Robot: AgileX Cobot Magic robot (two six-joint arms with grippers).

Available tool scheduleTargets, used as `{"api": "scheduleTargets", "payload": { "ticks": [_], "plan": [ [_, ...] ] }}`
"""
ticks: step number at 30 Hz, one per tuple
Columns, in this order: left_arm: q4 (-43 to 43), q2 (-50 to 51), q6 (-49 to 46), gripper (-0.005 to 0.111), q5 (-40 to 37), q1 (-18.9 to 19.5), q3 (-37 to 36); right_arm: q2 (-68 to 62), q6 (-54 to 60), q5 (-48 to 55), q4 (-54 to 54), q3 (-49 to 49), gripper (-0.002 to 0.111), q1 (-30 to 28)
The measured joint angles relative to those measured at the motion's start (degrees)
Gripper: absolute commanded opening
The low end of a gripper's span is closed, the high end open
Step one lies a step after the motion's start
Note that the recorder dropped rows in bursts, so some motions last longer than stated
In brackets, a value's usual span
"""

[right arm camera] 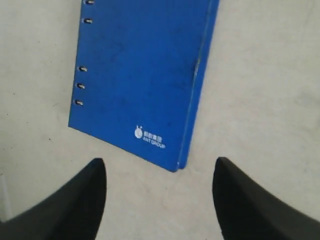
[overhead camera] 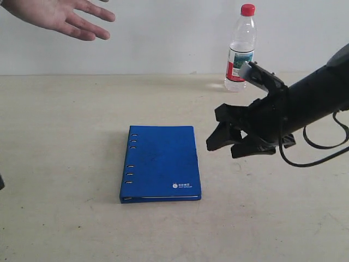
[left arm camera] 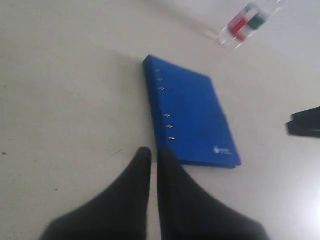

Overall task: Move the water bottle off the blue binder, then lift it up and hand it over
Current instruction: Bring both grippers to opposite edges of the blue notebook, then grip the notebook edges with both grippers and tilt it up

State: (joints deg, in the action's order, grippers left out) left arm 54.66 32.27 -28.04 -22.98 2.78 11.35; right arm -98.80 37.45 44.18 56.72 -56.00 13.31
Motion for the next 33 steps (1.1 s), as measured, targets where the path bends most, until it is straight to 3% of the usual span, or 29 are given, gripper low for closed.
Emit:
{"api": "scheduleTargets", "payload": {
  "ticks": [3,6,8,10,11,12,19,33],
  "plan": [
    [11.7,21.9,-16.1,0.005,1.1,0.0,5.2,-0.4,-0.2,0.1,0.4,-2.2,0.055,0.0],
    [31.1,44.7,-40.1,0.013,-10.4,0.0,10.8,-4.7,-1.7,0.1,0.6,-2.6,0.055,0.0],
    [38.3,53.0,-47.6,0.026,-16.9,0.0,13.6,-7.0,-1.8,0.1,0.6,-3.8,0.055,0.0],
    [42.9,60.7,-52.9,0.052,-20.7,0.0,17.4,-9.1,-1.9,0.1,0.6,-6.2,0.055,0.0],
    [43.6,62.9,-54.4,0.064,-21.2,0.0,18.8,-9.7,-1.9,0.0,0.7,-7.4,0.055,0.0],
    [44.0,66.5,-56.1,0.067,-21.0,0.0,21.5,-10.8,-1.7,-0.3,1.0,-9.4,0.055,0.0],
    [44.8,79.4,-56.7,0.066,-22.2,0.0,30.8,-18.9,-1.4,5.2,4.5,-17.2,0.055,0.0],
    [45.5,85.1,-56.7,0.066,-25.6,0.0,34.6,-27.6,-0.4,4.2,6.8,-20.8,0.055,-0.1]
  ]
}}
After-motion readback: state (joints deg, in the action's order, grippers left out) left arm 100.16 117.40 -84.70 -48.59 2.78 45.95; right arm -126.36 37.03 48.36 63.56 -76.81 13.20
